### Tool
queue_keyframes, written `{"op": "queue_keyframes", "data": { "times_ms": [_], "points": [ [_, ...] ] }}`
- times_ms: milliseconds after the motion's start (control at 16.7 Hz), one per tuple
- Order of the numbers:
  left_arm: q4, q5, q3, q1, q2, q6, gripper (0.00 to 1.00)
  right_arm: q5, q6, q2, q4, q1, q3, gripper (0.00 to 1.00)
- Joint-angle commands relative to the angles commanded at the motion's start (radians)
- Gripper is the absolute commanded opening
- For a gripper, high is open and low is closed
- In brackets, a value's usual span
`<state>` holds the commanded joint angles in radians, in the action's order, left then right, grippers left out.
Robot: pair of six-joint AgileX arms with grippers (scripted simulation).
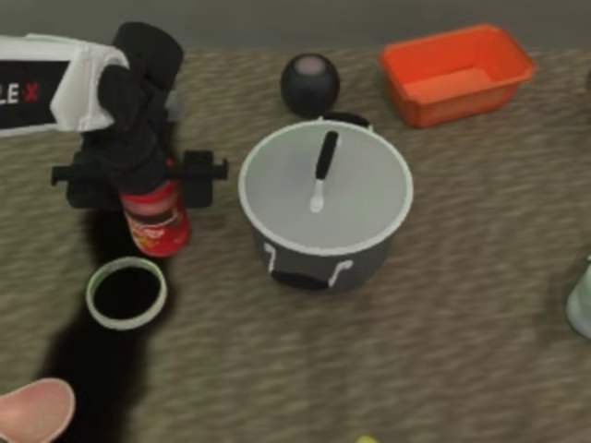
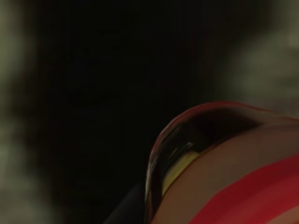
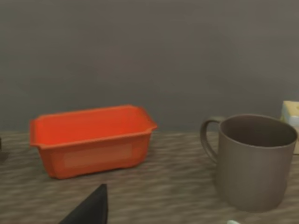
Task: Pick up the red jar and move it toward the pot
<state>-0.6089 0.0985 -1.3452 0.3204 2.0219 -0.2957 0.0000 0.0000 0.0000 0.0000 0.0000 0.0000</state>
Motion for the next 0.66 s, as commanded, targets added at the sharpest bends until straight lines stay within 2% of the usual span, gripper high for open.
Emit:
{"op": "queue_keyframes", "data": {
  "times_ms": [300,660],
  "points": [
    [0.000,0.000,0.000,0.000,0.000,0.000,0.98,0.000,0.000,0.000,0.000,0.000,0.000,1.00],
    [0.000,0.000,0.000,0.000,0.000,0.000,1.00,0.000,0.000,0.000,0.000,0.000,0.000,1.00]
  ]
}}
